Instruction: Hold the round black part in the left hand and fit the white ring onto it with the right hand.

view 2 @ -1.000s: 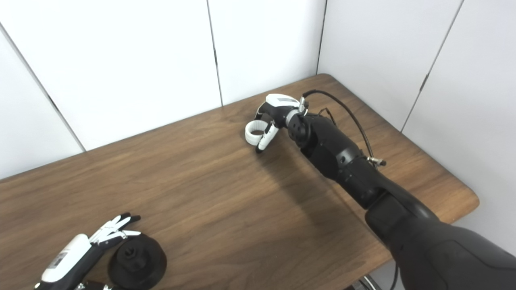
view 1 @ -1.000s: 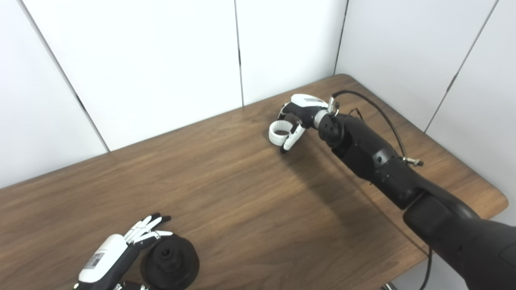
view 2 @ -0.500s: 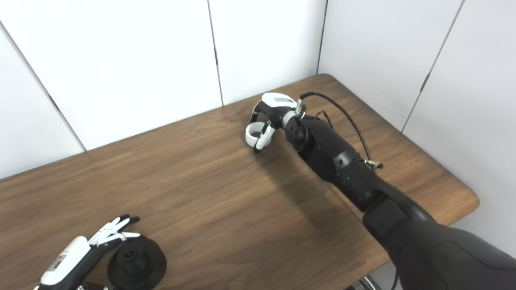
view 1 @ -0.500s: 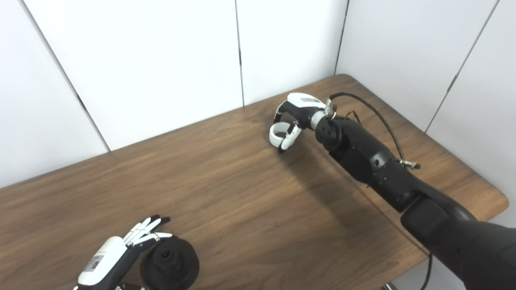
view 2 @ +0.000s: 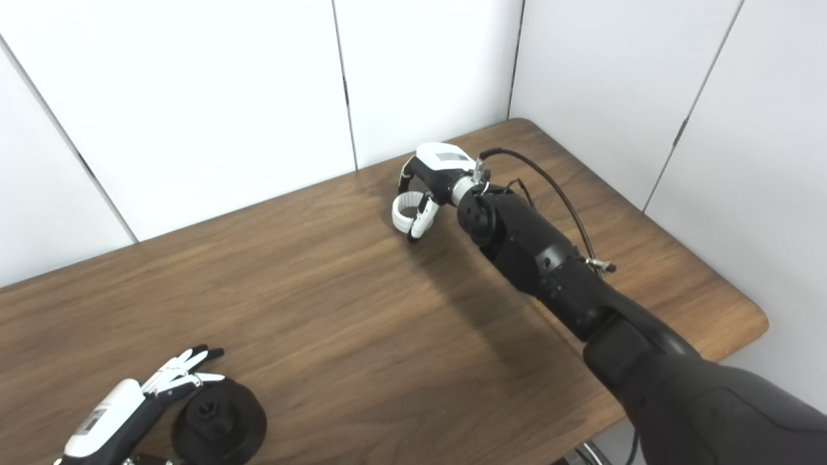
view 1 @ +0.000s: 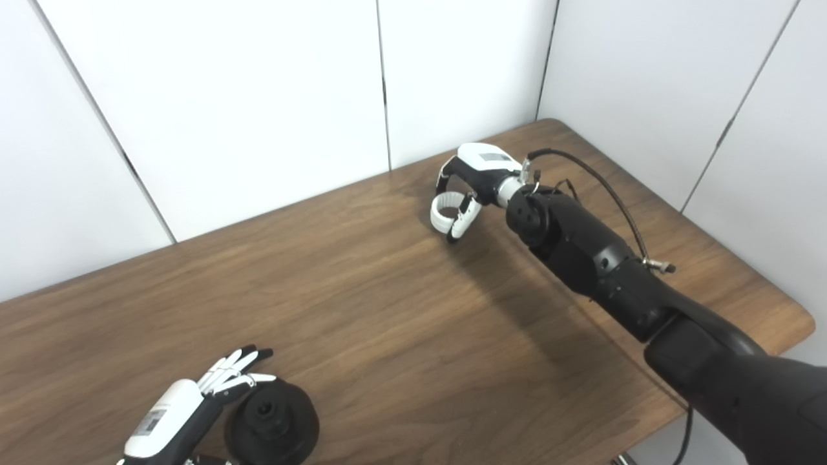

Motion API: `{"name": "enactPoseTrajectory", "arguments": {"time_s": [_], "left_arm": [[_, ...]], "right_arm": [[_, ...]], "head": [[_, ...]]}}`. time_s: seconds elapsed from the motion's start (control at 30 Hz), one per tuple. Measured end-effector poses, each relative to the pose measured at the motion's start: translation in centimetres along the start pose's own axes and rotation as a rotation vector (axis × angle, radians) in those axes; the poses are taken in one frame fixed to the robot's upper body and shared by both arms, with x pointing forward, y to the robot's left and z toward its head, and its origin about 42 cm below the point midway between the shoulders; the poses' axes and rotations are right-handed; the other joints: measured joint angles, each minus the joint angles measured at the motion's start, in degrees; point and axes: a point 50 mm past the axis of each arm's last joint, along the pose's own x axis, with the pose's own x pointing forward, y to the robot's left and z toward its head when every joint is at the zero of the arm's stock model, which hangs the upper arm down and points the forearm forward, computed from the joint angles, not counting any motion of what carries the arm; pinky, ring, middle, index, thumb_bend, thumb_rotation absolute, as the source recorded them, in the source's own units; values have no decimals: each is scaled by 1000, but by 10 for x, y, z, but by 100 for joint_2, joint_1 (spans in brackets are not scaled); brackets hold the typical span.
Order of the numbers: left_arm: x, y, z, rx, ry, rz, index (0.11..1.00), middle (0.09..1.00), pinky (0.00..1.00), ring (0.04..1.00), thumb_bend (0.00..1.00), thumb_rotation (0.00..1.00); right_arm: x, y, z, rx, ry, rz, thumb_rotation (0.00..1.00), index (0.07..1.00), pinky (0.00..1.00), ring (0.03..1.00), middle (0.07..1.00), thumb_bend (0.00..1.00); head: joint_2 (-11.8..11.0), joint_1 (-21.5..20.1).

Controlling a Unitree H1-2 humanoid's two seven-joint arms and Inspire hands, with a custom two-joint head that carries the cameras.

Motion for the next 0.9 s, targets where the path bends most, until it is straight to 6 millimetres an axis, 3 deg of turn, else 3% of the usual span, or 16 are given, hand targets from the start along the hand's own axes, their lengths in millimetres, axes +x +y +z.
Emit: {"name": "enactPoseTrajectory", "arguments": {"time_s": [0.2, 0.5, 0.9], "left_arm": [[0, 0, 0, 0, 0, 0, 483, 951, 994, 1000, 523, 68], [1, 0, 1, -4, 14, 1, 484, 962, 1000, 1000, 524, 68], [6, 0, 7, 3, 43, 1, 484, 963, 1000, 1000, 523, 70]], "right_arm": [[-5, -2, 3, -9, -29, -9, 134, 482, 930, 881, 819, 525], [-17, -22, 20, -29, -140, -30, 137, 482, 946, 920, 843, 525], [-38, -28, 41, -29, -263, -16, 139, 482, 927, 913, 847, 526]], "head": [[79, 193], [185, 440], [457, 1502]]}}
